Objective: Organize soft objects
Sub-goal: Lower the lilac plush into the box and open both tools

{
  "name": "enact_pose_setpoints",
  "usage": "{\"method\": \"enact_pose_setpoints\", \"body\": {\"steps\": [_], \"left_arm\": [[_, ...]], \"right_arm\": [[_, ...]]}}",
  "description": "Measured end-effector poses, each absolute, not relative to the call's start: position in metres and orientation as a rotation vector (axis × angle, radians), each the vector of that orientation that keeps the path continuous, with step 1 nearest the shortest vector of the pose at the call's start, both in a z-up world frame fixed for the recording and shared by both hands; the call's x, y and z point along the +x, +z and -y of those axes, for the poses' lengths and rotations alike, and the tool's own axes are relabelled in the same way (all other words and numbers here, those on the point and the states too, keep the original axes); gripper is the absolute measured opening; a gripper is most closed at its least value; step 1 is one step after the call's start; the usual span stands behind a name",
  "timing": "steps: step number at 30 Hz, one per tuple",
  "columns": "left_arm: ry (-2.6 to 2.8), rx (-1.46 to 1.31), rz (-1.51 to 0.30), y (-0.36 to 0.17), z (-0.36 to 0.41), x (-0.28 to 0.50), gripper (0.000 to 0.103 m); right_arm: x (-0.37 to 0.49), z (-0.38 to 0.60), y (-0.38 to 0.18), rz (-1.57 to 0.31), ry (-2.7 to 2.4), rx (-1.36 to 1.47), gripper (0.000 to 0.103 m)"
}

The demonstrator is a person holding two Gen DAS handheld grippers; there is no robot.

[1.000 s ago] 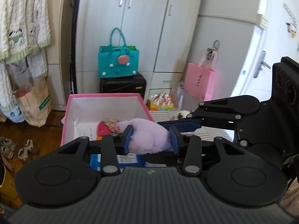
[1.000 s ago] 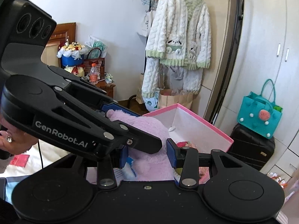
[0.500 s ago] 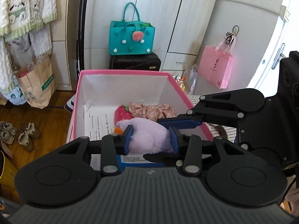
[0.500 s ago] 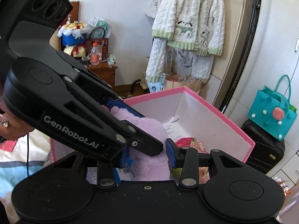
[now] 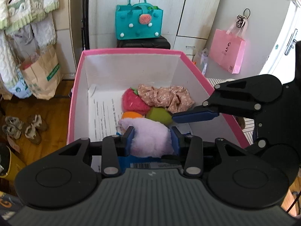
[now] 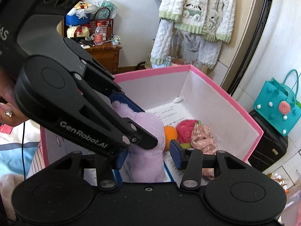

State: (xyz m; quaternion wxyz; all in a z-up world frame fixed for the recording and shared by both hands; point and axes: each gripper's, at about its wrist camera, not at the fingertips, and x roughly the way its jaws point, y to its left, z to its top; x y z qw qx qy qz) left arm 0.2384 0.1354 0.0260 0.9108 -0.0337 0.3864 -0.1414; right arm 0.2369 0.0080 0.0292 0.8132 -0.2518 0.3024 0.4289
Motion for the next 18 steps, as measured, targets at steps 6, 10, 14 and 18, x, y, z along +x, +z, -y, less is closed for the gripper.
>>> {"method": "enact_pose_setpoints", "body": {"steps": [6, 10, 14, 18], "left_arm": [[-0.231, -0.046, -0.814, 0.031, -0.134, 0.234, 0.042], [-0.235, -0.039, -0.813, 0.042, -0.134, 0.224, 0.045], [-0.217, -0.055, -0.801, 0.054, -0.137, 0.215, 0.050], [-0.195, -0.043, -0.786, 0.063, -0.136, 0.204, 0.052]], "right_arm": [[0.235, 0.010, 0.037, -0.663, 0.874, -0.473, 0.059], [0.231, 0.023, 0.044, -0.662, 0.863, -0.419, 0.059], [0.225, 0.031, 0.051, -0.647, 0.852, -0.384, 0.059], [0.216, 0.038, 0.057, -0.652, 0.867, -0.340, 0.059]]}}
